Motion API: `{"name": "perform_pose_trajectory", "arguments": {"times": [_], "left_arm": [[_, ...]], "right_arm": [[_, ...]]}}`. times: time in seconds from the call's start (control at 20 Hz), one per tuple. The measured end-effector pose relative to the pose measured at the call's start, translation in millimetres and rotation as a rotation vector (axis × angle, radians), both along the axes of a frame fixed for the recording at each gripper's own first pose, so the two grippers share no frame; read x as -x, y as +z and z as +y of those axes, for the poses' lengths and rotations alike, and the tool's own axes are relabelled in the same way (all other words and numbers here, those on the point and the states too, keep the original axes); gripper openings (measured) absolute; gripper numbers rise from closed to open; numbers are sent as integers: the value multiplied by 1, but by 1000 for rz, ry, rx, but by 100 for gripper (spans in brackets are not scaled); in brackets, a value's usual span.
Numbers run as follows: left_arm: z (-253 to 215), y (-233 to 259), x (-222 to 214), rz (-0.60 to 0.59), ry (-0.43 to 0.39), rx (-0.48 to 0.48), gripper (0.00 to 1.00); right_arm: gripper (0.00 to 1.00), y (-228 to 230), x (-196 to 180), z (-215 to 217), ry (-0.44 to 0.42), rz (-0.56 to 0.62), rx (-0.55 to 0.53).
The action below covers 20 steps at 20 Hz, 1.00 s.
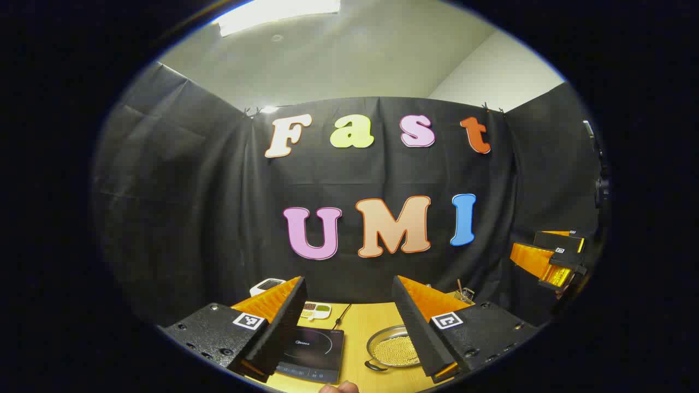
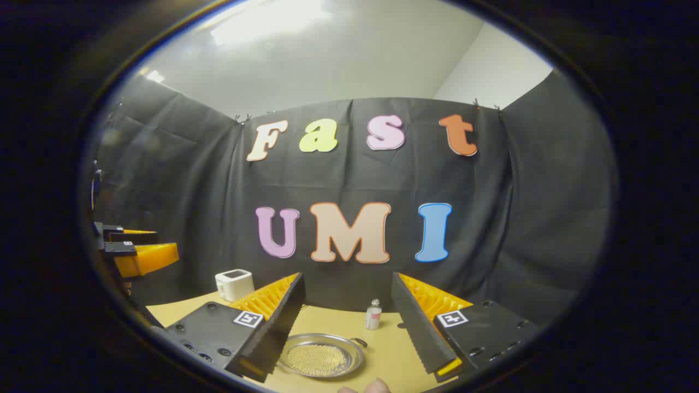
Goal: First push the handle of the pot to place it horizontally, then grasp the pot with both hands and set it on the induction cooktop.
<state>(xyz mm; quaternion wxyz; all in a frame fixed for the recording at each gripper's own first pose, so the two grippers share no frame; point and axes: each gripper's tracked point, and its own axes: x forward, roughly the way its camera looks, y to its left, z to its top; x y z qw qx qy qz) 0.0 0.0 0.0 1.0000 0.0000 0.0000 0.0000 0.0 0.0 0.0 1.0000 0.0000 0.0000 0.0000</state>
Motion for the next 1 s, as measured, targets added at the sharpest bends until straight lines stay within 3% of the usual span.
{"name": "perform_pose_trajectory", "arguments": {"times": [0.2, 0.85, 1.0], "left_arm": [[7, 4, -1, -14, -5, -7, 93], [18, -5, -16, -3, -4, -2, 94], [19, -2, -19, -6, 9, 2, 95]], "right_arm": [[98, 1, -9, 10, 6, -3, 43], [98, -10, -27, 20, 16, 34, 21], [74, -15, -33, 21, 32, 49, 30]]}}
